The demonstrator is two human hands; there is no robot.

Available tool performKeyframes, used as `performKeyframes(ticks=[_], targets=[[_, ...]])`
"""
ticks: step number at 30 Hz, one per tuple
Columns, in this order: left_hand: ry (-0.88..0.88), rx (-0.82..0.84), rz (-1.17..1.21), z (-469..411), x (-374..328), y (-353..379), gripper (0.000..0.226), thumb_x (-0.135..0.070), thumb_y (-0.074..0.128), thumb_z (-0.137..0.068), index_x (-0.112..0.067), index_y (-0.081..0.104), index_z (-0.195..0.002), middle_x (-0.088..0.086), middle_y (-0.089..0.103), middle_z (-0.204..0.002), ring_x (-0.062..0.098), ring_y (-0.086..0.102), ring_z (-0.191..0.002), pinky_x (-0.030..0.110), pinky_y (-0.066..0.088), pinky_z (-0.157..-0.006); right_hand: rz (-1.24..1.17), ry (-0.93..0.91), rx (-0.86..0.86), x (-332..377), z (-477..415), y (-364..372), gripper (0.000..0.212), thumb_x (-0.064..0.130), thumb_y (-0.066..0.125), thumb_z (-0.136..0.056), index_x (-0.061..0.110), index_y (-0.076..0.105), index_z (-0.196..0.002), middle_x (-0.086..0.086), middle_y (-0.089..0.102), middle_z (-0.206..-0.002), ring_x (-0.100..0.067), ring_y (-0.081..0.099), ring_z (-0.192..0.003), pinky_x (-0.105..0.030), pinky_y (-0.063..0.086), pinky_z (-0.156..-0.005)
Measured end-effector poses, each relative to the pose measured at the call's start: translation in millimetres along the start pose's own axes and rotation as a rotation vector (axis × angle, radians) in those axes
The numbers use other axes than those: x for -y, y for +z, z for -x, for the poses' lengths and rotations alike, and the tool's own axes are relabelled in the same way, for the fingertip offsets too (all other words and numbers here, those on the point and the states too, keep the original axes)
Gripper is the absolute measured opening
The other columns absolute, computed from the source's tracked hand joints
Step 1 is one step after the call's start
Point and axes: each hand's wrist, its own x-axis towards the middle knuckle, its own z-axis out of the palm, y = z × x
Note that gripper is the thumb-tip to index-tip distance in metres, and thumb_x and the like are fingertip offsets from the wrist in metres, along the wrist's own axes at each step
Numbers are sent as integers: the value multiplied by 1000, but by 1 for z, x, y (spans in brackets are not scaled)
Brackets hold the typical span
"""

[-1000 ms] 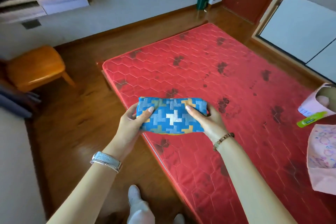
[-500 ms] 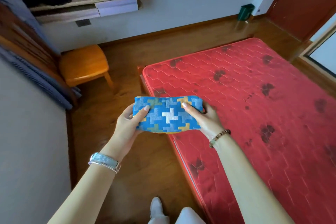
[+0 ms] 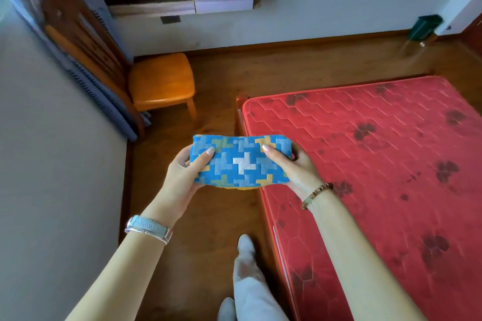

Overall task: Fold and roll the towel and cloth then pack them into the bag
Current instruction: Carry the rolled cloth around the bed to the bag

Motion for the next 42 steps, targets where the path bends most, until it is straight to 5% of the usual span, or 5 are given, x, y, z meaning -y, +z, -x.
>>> performKeyframes(ticks=[7,22,30,42], targets=[[34,-30,20,-68,-30,15,62,-37,70,-80,-11,52,-133,10,71,-122,26,70,-111,44,58,-88,-18,-12,45,42,-74,-6,44,31,83,-71,19,66,-110,-3,74,-108,-22,72,-100,-53,56,-89],[34,-117,23,-177,-81,8,64,-38,72,-75,-12,54,-130,9,73,-118,23,71,-107,38,60,-84,-5,56,126,94,-199,13,59,36,84,-63,19,64,-115,-4,74,-111,-23,72,-101,-53,56,-88],[28,-85,-1,-272,-120,-23,77,-50,79,-65,-14,55,-129,8,73,-117,23,72,-105,40,60,-84,-34,72,96,119,-283,48,50,29,79,-75,18,61,-120,-3,72,-115,-20,71,-102,-46,58,-86],[21,-14,-24,-407,-202,-78,56,-35,71,-78,-16,55,-128,5,74,-115,20,73,-103,33,62,-79,-138,60,27,166,-396,122,47,25,79,-75,18,62,-118,-3,73,-112,-20,71,-103,-45,57,-88]])
